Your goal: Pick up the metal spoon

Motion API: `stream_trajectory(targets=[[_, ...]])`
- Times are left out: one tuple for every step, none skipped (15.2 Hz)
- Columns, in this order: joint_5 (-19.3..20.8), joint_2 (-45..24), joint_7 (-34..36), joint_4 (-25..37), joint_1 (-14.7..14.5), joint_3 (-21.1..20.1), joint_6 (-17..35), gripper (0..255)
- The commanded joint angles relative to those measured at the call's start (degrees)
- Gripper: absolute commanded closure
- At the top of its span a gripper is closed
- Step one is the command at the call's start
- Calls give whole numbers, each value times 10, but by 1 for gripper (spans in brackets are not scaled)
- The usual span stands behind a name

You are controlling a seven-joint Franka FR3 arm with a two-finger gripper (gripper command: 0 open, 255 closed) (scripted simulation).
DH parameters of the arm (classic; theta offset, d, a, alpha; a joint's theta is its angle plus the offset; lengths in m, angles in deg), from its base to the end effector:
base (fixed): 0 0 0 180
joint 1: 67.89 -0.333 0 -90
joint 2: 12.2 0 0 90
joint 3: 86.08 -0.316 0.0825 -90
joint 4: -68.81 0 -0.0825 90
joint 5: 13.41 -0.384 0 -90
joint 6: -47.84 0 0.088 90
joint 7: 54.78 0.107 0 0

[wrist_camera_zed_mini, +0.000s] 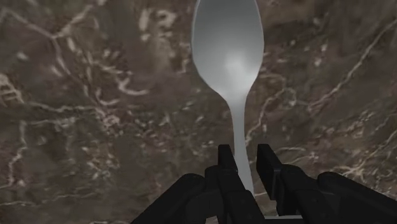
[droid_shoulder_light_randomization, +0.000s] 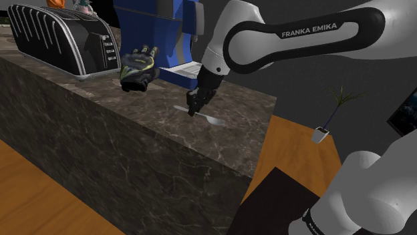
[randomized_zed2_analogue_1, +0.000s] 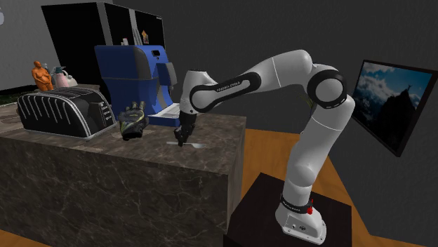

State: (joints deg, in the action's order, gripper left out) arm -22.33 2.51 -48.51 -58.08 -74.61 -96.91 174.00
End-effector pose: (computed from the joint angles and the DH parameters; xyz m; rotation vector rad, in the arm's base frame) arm 0.4721 0.1604 0.5062 -2.9829 -0.1789 -0.3270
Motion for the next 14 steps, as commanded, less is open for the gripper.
stream_trajectory(targets=[[0,0,0,1,0,0,-1,255],[0,2,0,7,0,1,-9,255],[1,3,1,13,1,1,-17,255],[1,4,1,20,1,1,-25,255],[2,6,2,26,1,2,-32,255],[2,7,3,33,1,2,-40,255],[3,8,3,40,1,3,-48,255],[3,9,4,47,2,3,-55,255],[4,9,5,54,2,3,-63,255],[4,10,6,61,2,4,-71,255],[5,10,6,68,2,4,-79,255],[5,11,7,75,3,4,-86,255],[6,11,8,83,3,4,-94,255],[6,11,8,90,3,5,-102,255]])
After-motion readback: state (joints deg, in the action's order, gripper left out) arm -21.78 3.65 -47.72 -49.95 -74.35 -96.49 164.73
